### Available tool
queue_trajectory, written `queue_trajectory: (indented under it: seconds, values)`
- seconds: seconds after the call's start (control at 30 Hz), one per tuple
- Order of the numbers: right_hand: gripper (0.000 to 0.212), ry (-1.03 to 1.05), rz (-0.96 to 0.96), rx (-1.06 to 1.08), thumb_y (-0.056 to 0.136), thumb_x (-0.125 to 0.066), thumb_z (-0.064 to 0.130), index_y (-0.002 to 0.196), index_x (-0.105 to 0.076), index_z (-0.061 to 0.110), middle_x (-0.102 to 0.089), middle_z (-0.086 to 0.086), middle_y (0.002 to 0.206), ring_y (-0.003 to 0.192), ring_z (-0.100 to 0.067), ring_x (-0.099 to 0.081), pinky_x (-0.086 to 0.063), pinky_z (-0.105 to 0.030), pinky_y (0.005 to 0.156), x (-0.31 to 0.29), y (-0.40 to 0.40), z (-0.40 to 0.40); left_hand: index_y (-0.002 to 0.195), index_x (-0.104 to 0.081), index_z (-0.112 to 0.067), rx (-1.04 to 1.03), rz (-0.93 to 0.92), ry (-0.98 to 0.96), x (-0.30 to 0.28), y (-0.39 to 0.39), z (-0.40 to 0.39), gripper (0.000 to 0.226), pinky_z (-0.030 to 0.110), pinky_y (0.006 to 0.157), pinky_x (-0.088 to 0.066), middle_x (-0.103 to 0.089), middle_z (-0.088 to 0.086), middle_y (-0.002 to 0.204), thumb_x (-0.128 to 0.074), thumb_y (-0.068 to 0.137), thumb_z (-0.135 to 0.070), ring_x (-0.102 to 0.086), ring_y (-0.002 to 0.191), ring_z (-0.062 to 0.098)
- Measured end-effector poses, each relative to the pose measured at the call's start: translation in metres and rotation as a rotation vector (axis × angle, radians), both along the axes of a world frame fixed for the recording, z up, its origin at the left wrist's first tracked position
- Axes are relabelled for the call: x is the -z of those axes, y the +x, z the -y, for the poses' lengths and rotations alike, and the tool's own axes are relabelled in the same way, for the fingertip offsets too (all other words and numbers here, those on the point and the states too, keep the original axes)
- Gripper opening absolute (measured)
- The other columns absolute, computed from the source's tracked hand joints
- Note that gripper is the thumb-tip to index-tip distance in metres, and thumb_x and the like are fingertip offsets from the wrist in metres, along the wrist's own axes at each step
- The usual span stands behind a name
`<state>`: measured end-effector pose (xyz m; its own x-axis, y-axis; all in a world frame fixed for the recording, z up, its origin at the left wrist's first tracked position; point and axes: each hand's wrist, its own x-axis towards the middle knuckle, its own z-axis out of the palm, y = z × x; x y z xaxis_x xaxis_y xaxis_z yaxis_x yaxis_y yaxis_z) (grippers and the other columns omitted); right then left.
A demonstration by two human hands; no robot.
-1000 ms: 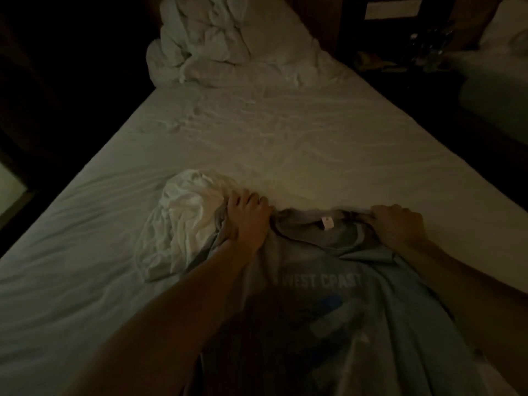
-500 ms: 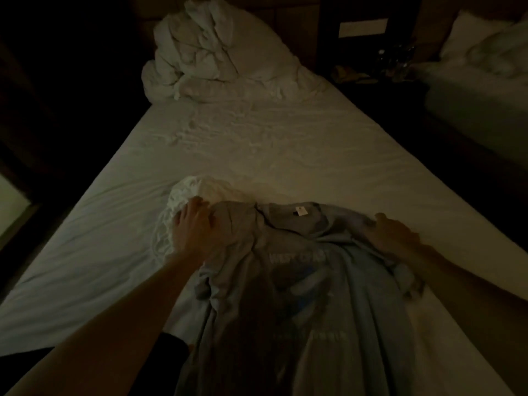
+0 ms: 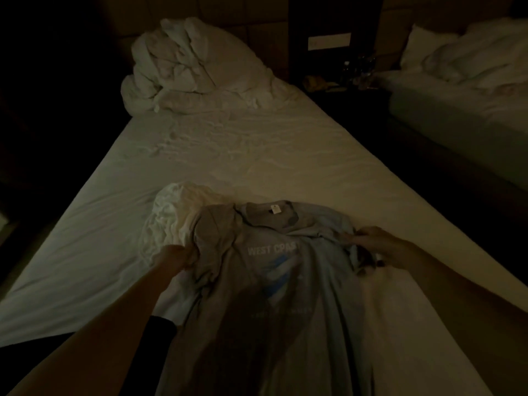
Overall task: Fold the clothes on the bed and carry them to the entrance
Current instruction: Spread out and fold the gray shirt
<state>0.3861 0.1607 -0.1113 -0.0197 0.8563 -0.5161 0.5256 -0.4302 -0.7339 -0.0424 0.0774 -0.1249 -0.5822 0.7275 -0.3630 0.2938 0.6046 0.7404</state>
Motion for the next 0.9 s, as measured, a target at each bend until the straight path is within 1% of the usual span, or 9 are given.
queue_trajectory:
  seconds: [0.07, 0.17, 0.27, 0.33, 0.4, 0.53, 0.67, 0.8, 0.9]
  values:
    - [0.043, -0.059, -0.04, -0.081, 0.078, -0.081, 0.034, 0.107, -0.061, 0.011, -0.066, -0.012, 0.108, 0.093, -0.028, -0.063, -0.054, -0.036, 0.069, -0.001, 0.003, 0.005, 0.094, -0.061, -0.013, -0.113, 0.074, 0.164, -0.008, -0.009, 0.002, 0.032, 0.036, 0.073, -0.052, -0.063, 0.016, 0.098, -0.048, 0.1, -0.041, -0.06, 0.087, 0.031]
    - [0.035, 0.092, -0.032, 0.03, 0.081, -0.079, 0.013, 0.108, -0.063, -0.003, -0.066, -0.027, 0.11, 0.09, -0.032, -0.065, -0.056, -0.046, 0.08, 0.002, 0.011, 0.0, 0.089, -0.063, -0.006, -0.197, -0.073, 0.266, -0.017, -0.029, -0.002, 0.049, 0.056, 0.082, -0.054, -0.065, 0.027, 0.097, -0.037, 0.101, -0.046, -0.064, 0.09, 0.041]
    - [0.04, 0.284, 0.089, 0.207, 0.084, -0.075, 0.033, 0.097, -0.066, -0.004, -0.067, -0.022, 0.102, 0.094, -0.034, -0.065, -0.054, -0.043, 0.083, -0.012, 0.015, -0.002, 0.07, -0.057, 0.0, -0.18, -0.198, 0.281, -0.045, -0.025, 0.0, 0.059, 0.041, 0.065, -0.049, -0.057, 0.021, 0.071, -0.042, 0.1, -0.047, -0.057, 0.069, 0.032]
    - [0.036, 0.38, 0.148, 0.306, 0.088, -0.071, 0.033, 0.09, -0.066, -0.003, -0.063, -0.023, 0.099, 0.098, -0.038, -0.063, -0.05, -0.041, 0.082, -0.032, 0.014, -0.002, 0.064, -0.057, -0.002, -0.083, -0.06, 0.228, -0.056, -0.024, 0.0, 0.049, 0.031, 0.054, -0.043, -0.055, 0.017, 0.067, -0.06, 0.093, -0.042, -0.052, 0.06, 0.027]
    - [0.036, 0.421, 0.148, 0.356, 0.09, -0.069, 0.032, 0.103, -0.066, -0.002, -0.062, -0.027, 0.111, 0.108, -0.042, -0.06, -0.048, -0.042, 0.085, -0.046, 0.014, -0.011, 0.067, -0.06, -0.002, 0.088, 0.135, 0.098, -0.064, -0.028, 0.006, 0.028, 0.025, 0.047, -0.04, -0.055, 0.014, 0.066, -0.068, 0.089, -0.017, -0.048, 0.055, 0.021]
    - [0.042, 0.468, 0.237, 0.312, 0.089, -0.068, 0.033, 0.118, -0.065, 0.003, -0.061, -0.022, 0.124, 0.113, -0.04, -0.057, -0.048, -0.043, 0.092, -0.067, -0.001, -0.019, 0.069, -0.06, -0.003, 0.296, 0.152, -0.149, -0.064, -0.036, 0.019, 0.025, 0.026, 0.058, -0.036, -0.054, 0.007, 0.059, -0.067, 0.09, -0.015, -0.045, 0.058, 0.016]
    - [0.033, 0.513, 0.296, 0.198, 0.088, -0.069, 0.031, 0.106, -0.069, 0.004, -0.067, -0.02, 0.109, 0.098, -0.037, -0.062, -0.048, -0.037, 0.079, -0.076, -0.032, -0.02, 0.087, -0.055, -0.012, 0.159, 0.255, -0.07, -0.055, -0.03, 0.02, 0.015, 0.034, 0.07, -0.044, -0.053, 0.011, 0.079, -0.054, 0.099, -0.022, -0.051, 0.069, 0.024]
    - [0.036, 0.487, 0.423, 0.155, 0.09, -0.067, 0.035, 0.101, -0.069, 0.001, -0.068, -0.021, 0.105, 0.092, -0.036, -0.065, -0.047, -0.033, 0.069, -0.079, -0.076, -0.017, 0.082, -0.064, -0.007, -0.006, -0.081, 0.132, -0.061, -0.028, 0.005, 0.018, 0.039, 0.068, -0.053, -0.063, 0.017, 0.084, -0.064, 0.091, -0.022, -0.06, 0.076, 0.031]
    - [0.03, 0.363, 0.266, 0.065, 0.088, -0.069, 0.033, 0.088, -0.062, 0.003, -0.065, -0.021, 0.096, 0.081, -0.029, -0.064, -0.046, -0.032, 0.062, -0.071, -0.116, -0.011, 0.082, -0.07, -0.003, -0.099, -0.029, 0.248, -0.08, -0.021, -0.008, 0.019, 0.037, 0.064, -0.053, -0.065, 0.016, 0.081, -0.074, 0.083, -0.021, -0.061, 0.067, 0.028]
